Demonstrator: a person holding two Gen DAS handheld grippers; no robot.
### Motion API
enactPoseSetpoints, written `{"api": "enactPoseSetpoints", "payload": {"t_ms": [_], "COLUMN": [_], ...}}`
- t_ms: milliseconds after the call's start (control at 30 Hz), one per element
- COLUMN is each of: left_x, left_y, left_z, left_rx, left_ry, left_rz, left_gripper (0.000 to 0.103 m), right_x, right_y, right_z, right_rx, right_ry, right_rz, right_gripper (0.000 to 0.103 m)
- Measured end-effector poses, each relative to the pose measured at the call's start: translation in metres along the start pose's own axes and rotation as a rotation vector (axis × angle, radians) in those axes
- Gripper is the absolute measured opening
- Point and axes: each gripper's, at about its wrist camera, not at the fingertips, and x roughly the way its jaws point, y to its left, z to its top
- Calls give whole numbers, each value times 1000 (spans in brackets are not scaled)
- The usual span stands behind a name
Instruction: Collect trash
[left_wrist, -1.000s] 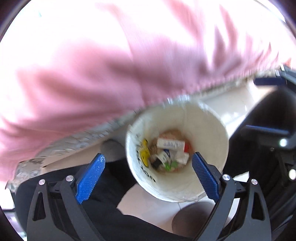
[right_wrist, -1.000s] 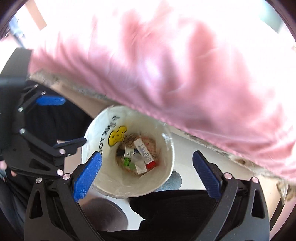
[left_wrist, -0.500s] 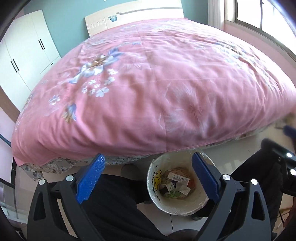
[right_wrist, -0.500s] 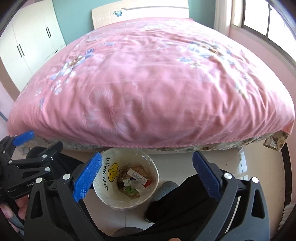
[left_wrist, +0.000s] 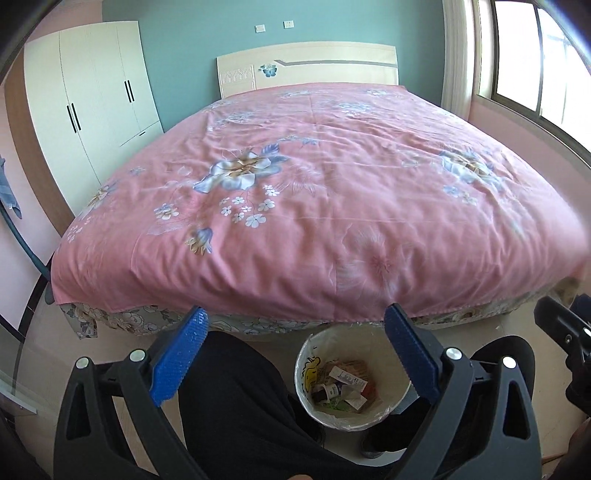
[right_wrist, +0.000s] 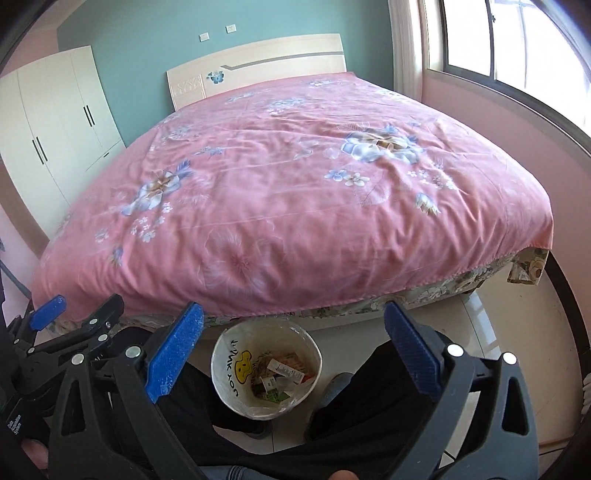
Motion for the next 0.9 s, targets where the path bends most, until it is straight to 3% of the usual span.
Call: {"api": "enactPoseSetpoints", "payload": {"t_ms": [200, 367, 900], "left_x": [-23, -24, -30], "left_y": [3, 8, 14], "left_z": [-9, -12, -10], "left_rx": [-15, -13, -13], "left_ry": [-32, -6, -27], "left_rz": [-7, -39, -14], "left_gripper": [98, 98, 98], "right_x": [-18, -19, -22], "right_y": [-2, 17, 21], "right_z": [-18, -20, -21], "right_rx": [33, -45, -70], "right_ry": [-24, -26, -30], "right_rz": [-2, -45, -36], "right_gripper": [96, 96, 96]}}
